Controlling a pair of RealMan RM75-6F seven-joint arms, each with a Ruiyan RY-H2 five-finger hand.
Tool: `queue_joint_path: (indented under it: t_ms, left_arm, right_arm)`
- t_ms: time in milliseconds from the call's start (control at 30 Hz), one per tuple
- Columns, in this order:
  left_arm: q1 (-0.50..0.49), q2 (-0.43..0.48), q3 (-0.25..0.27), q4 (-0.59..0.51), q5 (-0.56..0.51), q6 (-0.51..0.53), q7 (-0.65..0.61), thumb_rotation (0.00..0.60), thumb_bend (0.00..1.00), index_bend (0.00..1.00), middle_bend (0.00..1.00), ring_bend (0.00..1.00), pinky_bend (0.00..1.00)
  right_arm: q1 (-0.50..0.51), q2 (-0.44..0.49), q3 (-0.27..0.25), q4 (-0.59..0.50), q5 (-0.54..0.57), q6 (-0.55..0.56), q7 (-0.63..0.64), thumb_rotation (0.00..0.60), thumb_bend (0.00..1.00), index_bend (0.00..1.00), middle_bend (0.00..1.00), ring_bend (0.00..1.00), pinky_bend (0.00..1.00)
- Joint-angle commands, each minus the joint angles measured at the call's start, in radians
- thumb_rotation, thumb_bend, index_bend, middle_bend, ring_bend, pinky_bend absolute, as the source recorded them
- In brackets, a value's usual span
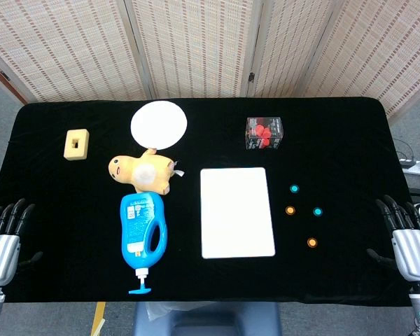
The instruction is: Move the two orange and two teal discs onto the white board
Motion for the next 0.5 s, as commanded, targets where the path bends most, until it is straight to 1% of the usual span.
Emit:
queue_joint_path:
  t_ms: [33,133,300,433,500]
  left_arm:
    - [0.000,0.004,0.007,-0.008,-0.013,-0.016,0.006,0.600,0.09,0.00,0.00,0.00,0.00]
    - [0.002,0.013,0.012,-0.020,-0.024,-0.030,0.009,0.600,0.09,0.00,0.00,0.00,0.00]
    - [0.008,0.010,0.013,-0.019,-0.022,-0.019,0.003,0.600,0.09,0.00,0.00,0.00,0.00]
    - [0.010,0.009,0.013,-0.018,-0.019,-0.016,-0.003,0.600,0.09,0.00,0.00,0.00,0.00]
    - [0.010,0.010,0.014,-0.018,-0.016,-0.015,-0.007,0.600,0.09,0.00,0.00,0.00,0.00]
  right_arm:
    - [0.005,0.005,-0.003,-0.003,-0.008,-0.008,0.018,0.600,0.08,0.09,0.07,0.13,0.00]
    - [0.009,0.008,-0.005,-0.003,-0.009,-0.019,0.023,0.600,0.08,0.09,0.07,0.13,0.00]
    - [0.009,0.009,-0.011,0.001,-0.022,-0.018,0.037,0.600,0.08,0.11,0.07,0.13,0.00]
    - [0.017,0.003,-0.024,0.014,-0.038,-0.037,0.039,0.600,0.08,0.15,0.08,0.13,0.00]
    - [0.030,-0.004,-0.035,0.020,-0.049,-0.068,0.035,0.600,0.11,0.18,0.08,0.13,0.00]
